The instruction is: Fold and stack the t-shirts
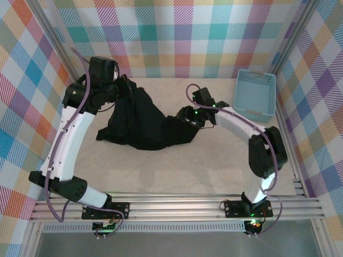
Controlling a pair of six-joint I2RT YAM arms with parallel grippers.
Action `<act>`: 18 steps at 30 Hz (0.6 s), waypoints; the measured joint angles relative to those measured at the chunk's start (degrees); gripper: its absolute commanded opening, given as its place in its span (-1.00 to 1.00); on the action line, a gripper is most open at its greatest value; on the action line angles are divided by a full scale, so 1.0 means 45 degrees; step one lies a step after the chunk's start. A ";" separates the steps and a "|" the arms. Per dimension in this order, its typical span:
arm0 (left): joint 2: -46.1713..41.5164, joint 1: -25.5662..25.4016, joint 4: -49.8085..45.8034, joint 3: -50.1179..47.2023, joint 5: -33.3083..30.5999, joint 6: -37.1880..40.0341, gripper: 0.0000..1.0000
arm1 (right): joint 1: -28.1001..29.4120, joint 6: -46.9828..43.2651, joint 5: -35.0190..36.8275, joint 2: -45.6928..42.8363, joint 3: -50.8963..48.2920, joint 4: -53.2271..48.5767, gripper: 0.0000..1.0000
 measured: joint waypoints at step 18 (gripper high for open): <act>0.0214 0.0262 -0.0068 0.0801 0.0117 0.0155 -1.00 | -0.0160 -0.0714 0.0219 0.3866 0.2205 -0.0602 -1.00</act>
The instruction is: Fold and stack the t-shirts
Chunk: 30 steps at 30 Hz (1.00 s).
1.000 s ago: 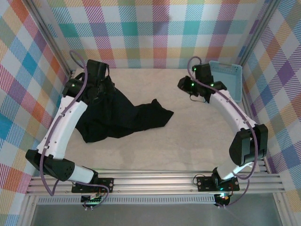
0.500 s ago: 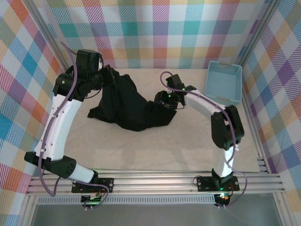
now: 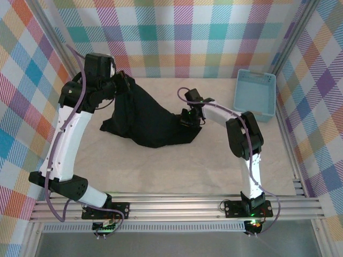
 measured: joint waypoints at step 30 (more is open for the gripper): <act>-0.1540 0.0199 0.2579 0.4187 -0.0102 0.0505 -1.00 | 0.1054 -0.0185 0.1069 -1.3182 -0.3191 -0.1248 -1.00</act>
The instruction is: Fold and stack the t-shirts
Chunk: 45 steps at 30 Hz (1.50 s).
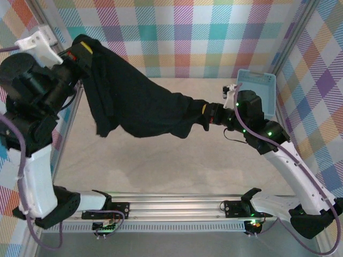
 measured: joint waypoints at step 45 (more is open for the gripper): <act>0.0287 -0.2822 -0.1243 -1.2264 0.0733 -0.3225 0.51 | -0.0495 0.0738 -0.2341 0.4493 -0.1938 0.2103 0.14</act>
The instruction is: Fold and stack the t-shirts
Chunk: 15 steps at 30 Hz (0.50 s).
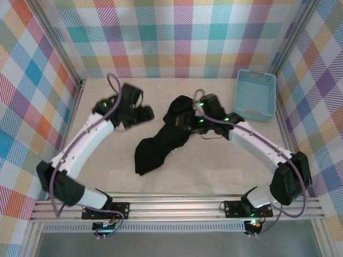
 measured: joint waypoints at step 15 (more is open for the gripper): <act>0.1753 -0.2599 0.2924 -0.4333 -0.0981 -0.4347 0.01 | -0.1763 -0.0884 0.0903 0.5867 0.1311 -0.0520 -0.04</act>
